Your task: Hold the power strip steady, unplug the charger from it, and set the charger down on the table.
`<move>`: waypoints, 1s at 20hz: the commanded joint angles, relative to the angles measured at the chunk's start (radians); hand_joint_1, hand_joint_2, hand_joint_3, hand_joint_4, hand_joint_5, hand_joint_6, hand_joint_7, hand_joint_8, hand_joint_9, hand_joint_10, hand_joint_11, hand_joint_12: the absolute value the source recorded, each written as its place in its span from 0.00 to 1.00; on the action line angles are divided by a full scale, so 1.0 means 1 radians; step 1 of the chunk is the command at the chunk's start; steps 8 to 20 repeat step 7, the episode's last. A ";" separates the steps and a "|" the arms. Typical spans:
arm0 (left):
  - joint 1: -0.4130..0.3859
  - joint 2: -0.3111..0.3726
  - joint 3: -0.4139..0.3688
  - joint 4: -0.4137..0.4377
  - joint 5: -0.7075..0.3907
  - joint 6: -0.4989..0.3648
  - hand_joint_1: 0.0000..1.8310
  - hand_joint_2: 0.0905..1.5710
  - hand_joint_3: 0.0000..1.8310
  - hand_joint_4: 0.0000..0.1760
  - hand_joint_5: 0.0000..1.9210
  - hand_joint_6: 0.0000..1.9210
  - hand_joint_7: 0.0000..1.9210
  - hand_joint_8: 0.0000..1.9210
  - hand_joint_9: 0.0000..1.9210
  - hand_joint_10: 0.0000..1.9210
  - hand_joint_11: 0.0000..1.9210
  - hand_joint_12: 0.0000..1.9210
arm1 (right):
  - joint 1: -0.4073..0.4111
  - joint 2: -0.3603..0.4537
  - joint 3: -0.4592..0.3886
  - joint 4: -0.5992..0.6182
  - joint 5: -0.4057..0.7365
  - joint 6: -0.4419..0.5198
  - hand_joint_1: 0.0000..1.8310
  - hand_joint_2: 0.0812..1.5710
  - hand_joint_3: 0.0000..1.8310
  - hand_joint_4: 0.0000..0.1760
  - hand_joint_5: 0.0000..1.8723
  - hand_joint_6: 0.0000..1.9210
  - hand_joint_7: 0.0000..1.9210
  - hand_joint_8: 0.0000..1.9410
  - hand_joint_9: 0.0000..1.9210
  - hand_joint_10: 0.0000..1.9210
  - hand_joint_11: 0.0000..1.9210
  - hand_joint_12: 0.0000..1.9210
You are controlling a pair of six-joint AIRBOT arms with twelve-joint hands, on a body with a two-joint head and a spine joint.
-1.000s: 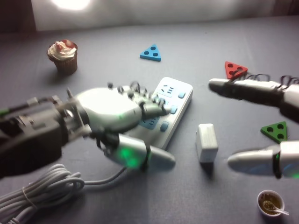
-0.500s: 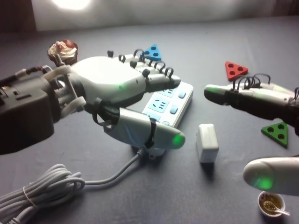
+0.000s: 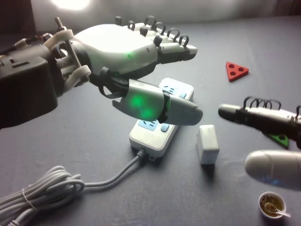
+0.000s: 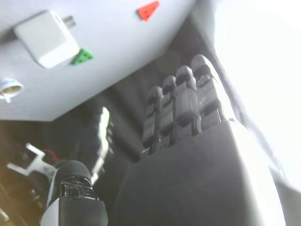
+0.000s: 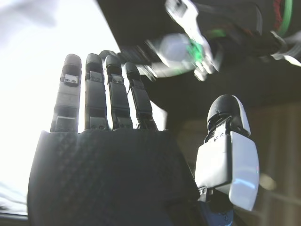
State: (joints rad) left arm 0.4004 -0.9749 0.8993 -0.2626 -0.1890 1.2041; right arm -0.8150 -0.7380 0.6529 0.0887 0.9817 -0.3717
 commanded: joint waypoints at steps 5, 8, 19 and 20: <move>-0.054 0.017 -0.010 0.001 -0.057 -0.008 0.00 0.60 0.00 0.00 0.07 0.00 0.07 0.00 0.05 0.00 0.01 0.12 | -0.015 -0.004 0.002 -0.035 0.112 -0.013 0.00 0.67 0.01 0.00 0.10 0.01 0.10 0.01 0.09 0.01 0.05 0.10; -0.061 0.019 -0.011 0.001 -0.042 -0.008 0.00 0.60 0.00 0.00 0.07 0.00 0.07 0.00 0.06 0.00 0.01 0.12 | -0.023 -0.011 0.006 -0.042 0.112 -0.017 0.00 0.66 0.00 0.00 0.09 0.00 0.10 0.00 0.10 0.01 0.05 0.10; -0.061 0.019 -0.011 0.001 -0.042 -0.008 0.00 0.60 0.00 0.00 0.07 0.00 0.07 0.00 0.06 0.00 0.01 0.12 | -0.023 -0.011 0.006 -0.042 0.112 -0.017 0.00 0.66 0.00 0.00 0.09 0.00 0.10 0.00 0.10 0.01 0.05 0.10; -0.061 0.019 -0.011 0.001 -0.042 -0.008 0.00 0.60 0.00 0.00 0.07 0.00 0.07 0.00 0.06 0.00 0.01 0.12 | -0.023 -0.011 0.006 -0.042 0.112 -0.017 0.00 0.66 0.00 0.00 0.09 0.00 0.10 0.00 0.10 0.01 0.05 0.10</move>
